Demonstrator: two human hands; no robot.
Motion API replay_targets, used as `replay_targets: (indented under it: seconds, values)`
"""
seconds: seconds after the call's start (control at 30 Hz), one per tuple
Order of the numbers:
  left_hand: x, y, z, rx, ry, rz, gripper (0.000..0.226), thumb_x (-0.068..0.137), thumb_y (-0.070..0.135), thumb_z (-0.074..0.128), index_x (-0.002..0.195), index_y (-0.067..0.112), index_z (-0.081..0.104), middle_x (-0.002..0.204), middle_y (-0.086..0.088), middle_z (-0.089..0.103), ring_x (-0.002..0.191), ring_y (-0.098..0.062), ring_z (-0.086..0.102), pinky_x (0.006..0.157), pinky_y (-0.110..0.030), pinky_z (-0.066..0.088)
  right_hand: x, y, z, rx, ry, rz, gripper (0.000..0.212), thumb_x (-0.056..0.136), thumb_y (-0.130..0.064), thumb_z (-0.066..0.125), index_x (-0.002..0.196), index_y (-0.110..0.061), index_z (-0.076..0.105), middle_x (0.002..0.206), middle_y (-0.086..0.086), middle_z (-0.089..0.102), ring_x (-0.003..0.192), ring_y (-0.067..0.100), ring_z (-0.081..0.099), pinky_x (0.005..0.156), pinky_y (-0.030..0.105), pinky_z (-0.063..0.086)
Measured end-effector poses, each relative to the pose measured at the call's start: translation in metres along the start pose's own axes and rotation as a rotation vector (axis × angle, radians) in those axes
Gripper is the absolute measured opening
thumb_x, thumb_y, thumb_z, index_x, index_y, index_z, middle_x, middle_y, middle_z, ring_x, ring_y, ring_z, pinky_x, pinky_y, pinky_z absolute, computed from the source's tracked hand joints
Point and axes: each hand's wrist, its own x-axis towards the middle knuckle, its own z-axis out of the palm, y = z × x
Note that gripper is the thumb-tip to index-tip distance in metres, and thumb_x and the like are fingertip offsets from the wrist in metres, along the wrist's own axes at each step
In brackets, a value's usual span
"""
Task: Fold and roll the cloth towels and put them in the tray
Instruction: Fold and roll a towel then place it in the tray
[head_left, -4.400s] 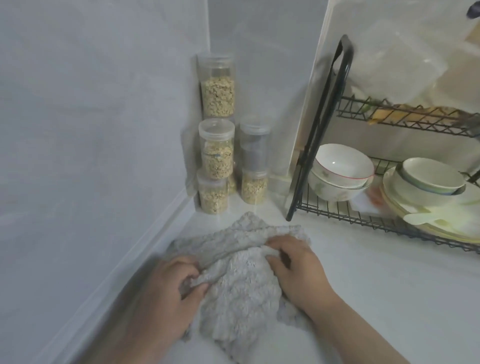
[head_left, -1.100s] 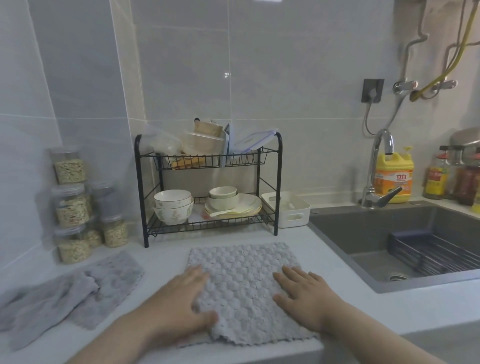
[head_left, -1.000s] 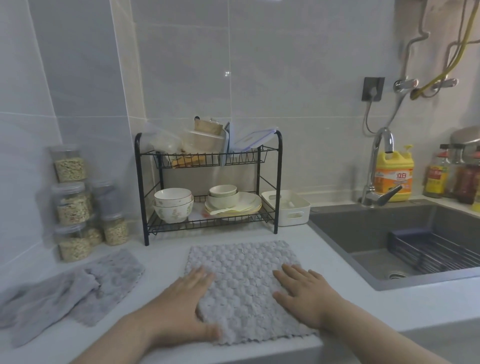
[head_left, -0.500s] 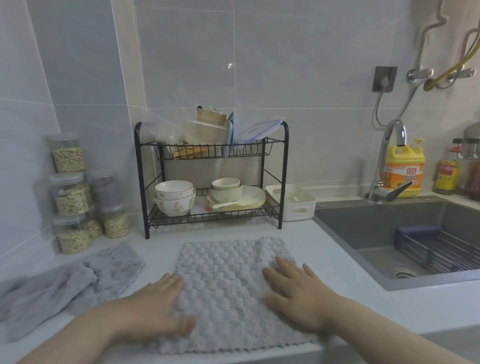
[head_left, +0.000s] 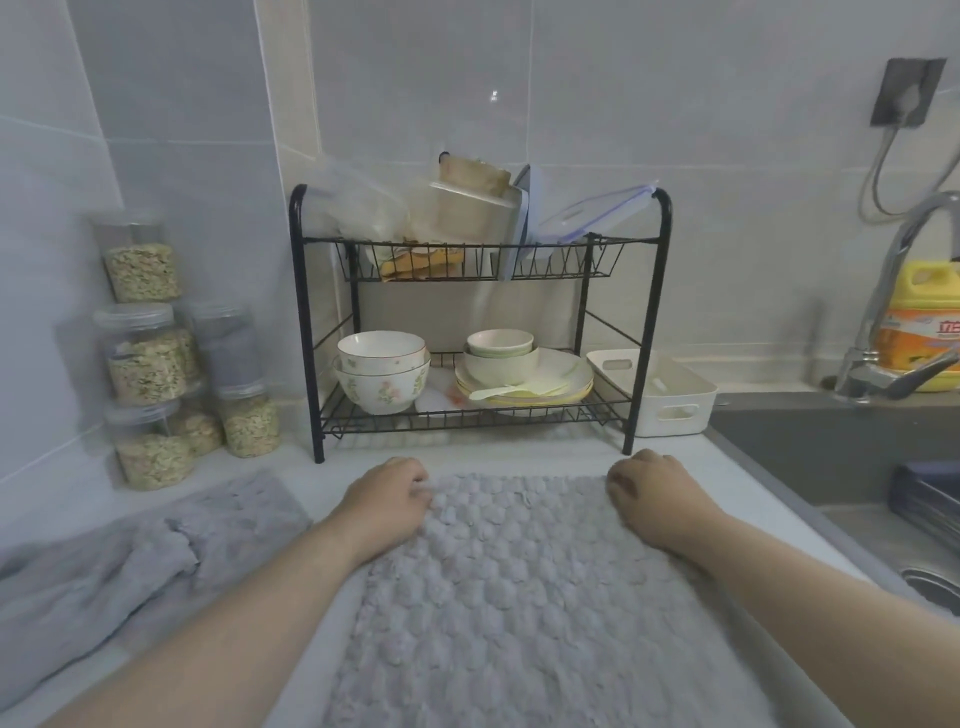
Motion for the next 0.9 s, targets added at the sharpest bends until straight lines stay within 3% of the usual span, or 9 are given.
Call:
replay_targets:
  seconds: [0.13, 0.23, 0.33, 0.47, 0.57, 0.73, 0.9]
  values:
    - [0.007, 0.001, -0.007, 0.036, 0.016, -0.016, 0.012, 0.089, 0.019, 0.05, 0.079, 0.025, 0.047, 0.096, 0.001, 0.053, 0.091, -0.022, 0.051, 0.078, -0.035, 0.046, 0.001, -0.004, -0.009, -0.081, 0.134, -0.004, 0.017, 0.094, -0.031, 0.047, 0.102, -0.018, 0.055, 0.106, 0.003, 0.057, 0.102, 0.028, 0.048, 0.082, 0.034, 0.035]
    - [0.008, 0.012, -0.024, 0.108, 0.113, 0.023, 0.022, 0.079, 0.005, 0.047, 0.072, 0.025, 0.04, 0.086, -0.001, 0.052, 0.081, -0.022, 0.049, 0.06, -0.034, 0.036, 0.005, -0.014, -0.029, -0.081, 0.249, -0.074, 0.005, 0.092, -0.02, 0.048, 0.095, -0.017, 0.05, 0.099, 0.002, 0.056, 0.098, 0.027, 0.048, 0.074, 0.034, 0.033]
    - [0.0, 0.021, -0.05, 0.169, 0.221, 0.076, 0.031, 0.074, -0.002, 0.049, 0.068, 0.024, 0.035, 0.082, -0.001, 0.05, 0.079, -0.023, 0.046, 0.055, -0.033, 0.028, -0.003, -0.018, -0.056, -0.005, 0.32, -0.11, 0.011, 0.092, -0.015, 0.051, 0.102, -0.014, 0.054, 0.103, 0.003, 0.055, 0.102, 0.026, 0.045, 0.076, 0.035, 0.04]
    - [-0.026, 0.018, -0.064, 0.199, 0.241, 0.118, 0.021, 0.082, 0.009, 0.051, 0.075, 0.025, 0.04, 0.073, 0.004, 0.054, 0.071, -0.021, 0.051, 0.052, -0.031, 0.031, -0.034, -0.018, -0.072, 0.117, 0.285, -0.1, 0.02, 0.094, -0.018, 0.05, 0.113, -0.02, 0.057, 0.109, -0.002, 0.055, 0.104, 0.024, 0.051, 0.077, 0.037, 0.048]
    - [-0.057, 0.014, -0.066, 0.064, 0.237, 0.098, 0.013, 0.081, 0.015, 0.055, 0.073, 0.024, 0.05, 0.072, 0.007, 0.058, 0.073, -0.019, 0.055, 0.06, -0.031, 0.043, -0.065, -0.017, -0.074, 0.173, 0.274, -0.135, 0.015, 0.093, -0.018, 0.054, 0.104, -0.019, 0.065, 0.099, -0.004, 0.054, 0.099, 0.022, 0.055, 0.077, 0.03, 0.045]
    - [-0.117, 0.015, -0.057, -0.072, 0.187, 0.061, 0.012, 0.079, 0.011, 0.056, 0.071, 0.02, 0.053, 0.074, 0.001, 0.061, 0.073, -0.019, 0.058, 0.065, -0.031, 0.046, -0.123, -0.018, -0.072, 0.258, 0.248, -0.114, 0.013, 0.093, -0.017, 0.056, 0.101, -0.016, 0.067, 0.096, -0.005, 0.054, 0.09, 0.019, 0.055, 0.076, 0.024, 0.039]
    - [-0.168, 0.011, -0.032, 0.021, 0.093, 0.107, 0.008, 0.082, 0.013, 0.048, 0.078, 0.017, 0.043, 0.075, -0.001, 0.053, 0.067, -0.017, 0.049, 0.057, -0.029, 0.033, -0.173, -0.024, -0.05, 0.272, 0.146, -0.103, 0.002, 0.092, -0.023, 0.053, 0.092, -0.021, 0.054, 0.092, -0.009, 0.048, 0.087, 0.016, 0.052, 0.073, 0.026, 0.039]
